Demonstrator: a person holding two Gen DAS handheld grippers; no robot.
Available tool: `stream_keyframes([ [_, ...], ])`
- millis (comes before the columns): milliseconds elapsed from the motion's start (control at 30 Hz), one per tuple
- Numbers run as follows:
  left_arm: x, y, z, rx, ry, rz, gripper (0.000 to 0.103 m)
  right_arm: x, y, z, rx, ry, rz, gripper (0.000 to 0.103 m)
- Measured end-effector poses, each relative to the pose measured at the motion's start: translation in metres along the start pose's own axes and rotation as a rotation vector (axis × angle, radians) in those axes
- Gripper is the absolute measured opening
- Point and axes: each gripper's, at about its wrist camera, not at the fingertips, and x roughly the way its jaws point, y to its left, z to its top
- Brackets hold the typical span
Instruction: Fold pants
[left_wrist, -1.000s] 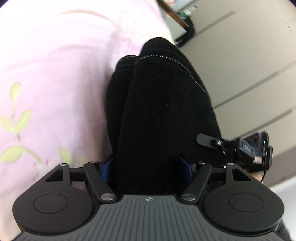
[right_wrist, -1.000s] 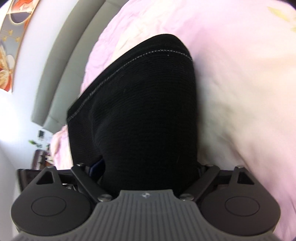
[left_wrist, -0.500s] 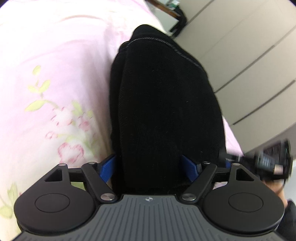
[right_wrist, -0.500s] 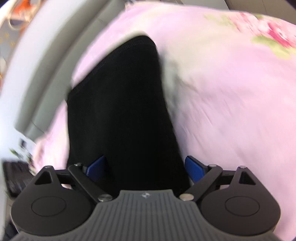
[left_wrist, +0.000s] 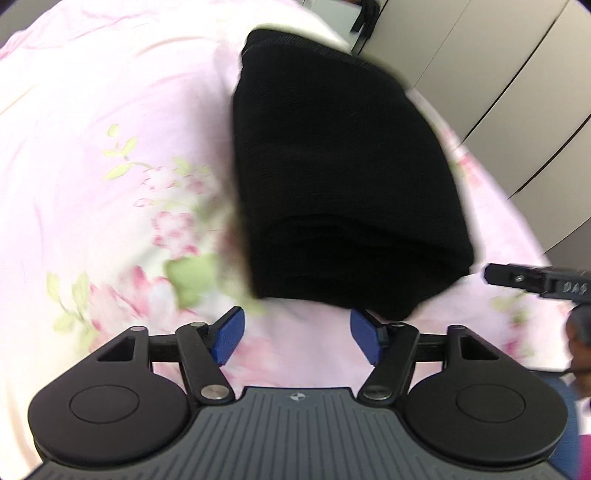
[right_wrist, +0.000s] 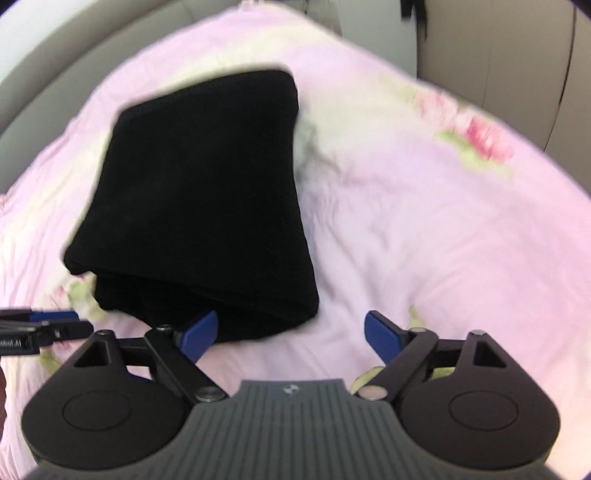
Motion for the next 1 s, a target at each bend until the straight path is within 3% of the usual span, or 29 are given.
stream_keyframes([
  [67,-0.031,-0.013,-0.01,0.012,-0.064,0.001,0.092,-0.028,0.009,-0.003,0.027,-0.068,0.012,0.091],
  [200,-0.072,-0.045,-0.018,0.031,-0.173,0.062,0.093,-0.077,0.034,-0.007,0.036,-0.171,0.032,0.095],
  [333,-0.103,-0.063,-0.03,0.025,-0.274,0.147,0.095,-0.117,0.063,-0.017,-0.012,-0.25,-0.047,0.098],
  [367,-0.109,-0.067,-0.031,0.024,-0.286,0.159,0.103,-0.122,0.074,-0.017,-0.021,-0.264,-0.074,0.098],
  [500,-0.128,-0.074,-0.031,0.03,-0.256,0.155,0.103,-0.148,0.095,-0.027,-0.036,-0.272,-0.149,0.098],
  [600,-0.127,-0.08,-0.035,0.034,-0.234,0.213,0.103,-0.157,0.102,-0.036,-0.014,-0.244,-0.193,0.098],
  [833,-0.138,-0.095,-0.044,0.063,-0.226,0.306,0.103,-0.173,0.108,-0.058,-0.02,-0.227,-0.217,0.098],
  [1000,-0.143,-0.098,-0.047,0.056,-0.228,0.313,0.103,-0.181,0.109,-0.063,-0.024,-0.231,-0.222,0.098],
])
